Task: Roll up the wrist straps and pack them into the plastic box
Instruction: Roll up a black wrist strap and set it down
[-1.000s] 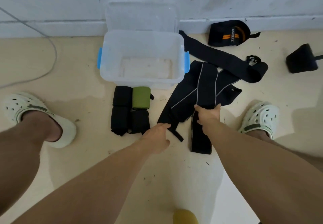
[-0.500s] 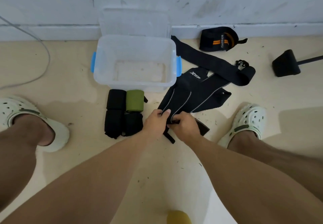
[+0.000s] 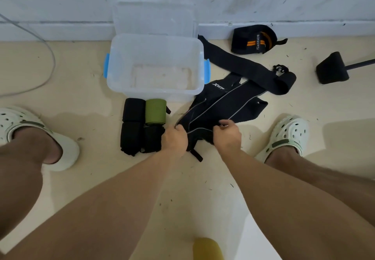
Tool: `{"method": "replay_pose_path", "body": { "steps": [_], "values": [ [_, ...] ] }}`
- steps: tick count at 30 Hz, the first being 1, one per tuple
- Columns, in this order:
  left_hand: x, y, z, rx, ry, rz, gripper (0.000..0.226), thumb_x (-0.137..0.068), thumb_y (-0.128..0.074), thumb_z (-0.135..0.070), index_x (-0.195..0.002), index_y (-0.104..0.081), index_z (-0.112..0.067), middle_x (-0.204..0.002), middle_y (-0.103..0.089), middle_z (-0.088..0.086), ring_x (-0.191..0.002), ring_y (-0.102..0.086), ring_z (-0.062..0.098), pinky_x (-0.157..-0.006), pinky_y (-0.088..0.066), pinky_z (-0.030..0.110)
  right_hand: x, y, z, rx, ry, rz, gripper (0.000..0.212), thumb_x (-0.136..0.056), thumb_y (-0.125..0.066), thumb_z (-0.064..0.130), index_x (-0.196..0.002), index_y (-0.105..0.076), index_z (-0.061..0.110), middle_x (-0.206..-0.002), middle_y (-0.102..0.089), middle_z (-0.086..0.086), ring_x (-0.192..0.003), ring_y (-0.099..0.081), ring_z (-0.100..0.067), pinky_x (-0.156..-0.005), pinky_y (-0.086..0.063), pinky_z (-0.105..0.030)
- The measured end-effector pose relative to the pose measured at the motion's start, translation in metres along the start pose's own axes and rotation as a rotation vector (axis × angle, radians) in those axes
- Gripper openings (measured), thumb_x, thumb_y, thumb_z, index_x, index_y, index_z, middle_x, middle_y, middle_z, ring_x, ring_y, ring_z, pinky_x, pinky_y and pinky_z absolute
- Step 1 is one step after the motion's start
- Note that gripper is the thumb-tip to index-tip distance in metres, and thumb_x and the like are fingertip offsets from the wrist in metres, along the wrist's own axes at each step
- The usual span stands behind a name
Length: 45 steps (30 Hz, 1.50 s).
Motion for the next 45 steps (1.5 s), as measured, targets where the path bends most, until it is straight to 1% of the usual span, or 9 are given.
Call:
{"method": "replay_pose_path", "body": {
  "steps": [7, 11, 15, 19, 24, 33, 36, 39, 45],
  "values": [
    [-0.003, -0.004, 0.015, 0.209, 0.133, -0.013, 0.046, -0.106, -0.037, -0.025, -0.126, -0.059, 0.010, -0.087, -0.054, 0.013, -0.069, -0.045, 0.019, -0.068, -0.038, 0.036, -0.016, -0.018, -0.021, 0.066, -0.389, 0.189, 0.059, -0.088, -0.080, 0.045, -0.123, -0.057, 0.003, -0.109, -0.065, -0.012, -0.093, -0.056, -0.027, -0.084, -0.051, -0.035],
    [0.000, -0.007, 0.018, 0.167, 0.150, 0.044, 0.042, -0.108, -0.036, -0.023, -0.127, -0.059, 0.007, -0.123, -0.064, 0.024, -0.103, -0.061, 0.037, -0.085, -0.047, 0.041, -0.015, -0.036, -0.026, -0.101, -0.513, 0.229, 0.065, -0.091, -0.078, 0.039, -0.138, -0.052, 0.001, -0.132, -0.061, -0.015, -0.120, -0.059, -0.032, -0.085, -0.043, -0.031],
    [-0.001, -0.009, 0.011, 0.108, 0.095, 0.085, 0.035, -0.110, -0.036, -0.021, -0.122, -0.060, 0.001, -0.092, -0.060, 0.009, -0.073, -0.051, 0.018, -0.061, -0.042, 0.028, -0.012, -0.037, -0.019, -0.154, -0.484, 0.168, 0.050, -0.098, -0.070, 0.024, -0.140, -0.052, 0.003, -0.131, -0.060, -0.011, -0.119, -0.059, -0.027, -0.093, -0.046, -0.029],
    [0.009, -0.009, -0.012, 0.086, -0.109, 0.110, 0.017, -0.109, -0.050, -0.028, -0.102, -0.056, -0.013, -0.083, -0.060, 0.003, -0.080, -0.065, 0.025, -0.076, -0.059, 0.040, -0.019, -0.021, 0.001, -0.028, -0.182, 0.060, 0.023, -0.100, -0.057, 0.021, -0.121, -0.064, 0.013, -0.112, -0.066, -0.007, -0.105, -0.064, -0.026, -0.096, -0.052, -0.038],
    [0.058, 0.015, -0.086, -0.080, -0.529, 0.039, 0.021, -0.108, -0.050, -0.023, -0.089, -0.046, -0.016, -0.087, -0.051, -0.002, -0.076, -0.046, 0.015, -0.062, -0.036, 0.029, -0.003, 0.060, 0.076, 0.025, 0.234, -0.336, 0.011, -0.102, -0.054, 0.025, -0.094, -0.052, 0.018, -0.098, -0.056, -0.002, -0.103, -0.057, -0.032, -0.097, -0.049, -0.050],
    [0.197, 0.128, -0.250, -0.090, -0.977, 0.110, 0.015, -0.110, -0.048, -0.023, -0.099, -0.052, -0.013, -0.079, -0.055, -0.003, -0.071, -0.048, 0.011, -0.066, -0.038, 0.025, 0.107, 0.261, 0.245, -0.141, 0.907, -0.561, 0.020, -0.101, -0.050, 0.021, -0.112, -0.057, 0.006, -0.133, -0.052, -0.008, -0.122, -0.047, -0.018, -0.105, -0.038, -0.025],
    [0.230, 0.169, -0.252, -0.112, -0.960, 0.087, 0.018, -0.108, -0.049, -0.019, -0.091, -0.051, -0.014, -0.070, -0.048, -0.007, -0.063, -0.042, 0.008, -0.061, -0.034, 0.024, 0.150, 0.289, 0.263, -0.193, 0.916, -0.433, 0.005, -0.100, -0.044, 0.019, -0.102, -0.048, 0.016, -0.140, -0.046, 0.011, -0.128, -0.046, -0.009, -0.103, -0.036, -0.019],
    [0.250, 0.200, -0.246, -0.068, -0.897, 0.060, 0.028, -0.105, -0.046, -0.016, -0.077, -0.043, -0.018, -0.071, -0.043, -0.005, -0.066, -0.039, 0.013, -0.062, -0.032, 0.028, 0.171, 0.290, 0.269, -0.320, 0.821, -0.239, 0.007, -0.099, -0.042, 0.016, -0.093, -0.040, 0.016, -0.093, -0.054, 0.009, -0.073, -0.047, -0.007, -0.065, -0.041, -0.024],
    [0.243, 0.227, -0.220, 0.240, -0.765, 0.078, 0.020, -0.083, -0.048, -0.032, -0.064, -0.050, -0.030, -0.078, -0.049, -0.002, -0.083, -0.047, 0.023, -0.100, -0.049, 0.055, 0.169, 0.234, 0.259, -0.022, 0.633, 0.088, 0.009, -0.092, -0.063, 0.025, -0.098, -0.056, 0.023, -0.080, -0.065, 0.003, -0.067, -0.060, -0.015, -0.059, -0.048, -0.026]
  ]
}}
Point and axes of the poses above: each hand's wrist, its own x-axis away from the middle knuckle, its own y-axis out of the back of the hand, z = x × y, the point moved 6 cm from there along -x, towards the middle knuckle
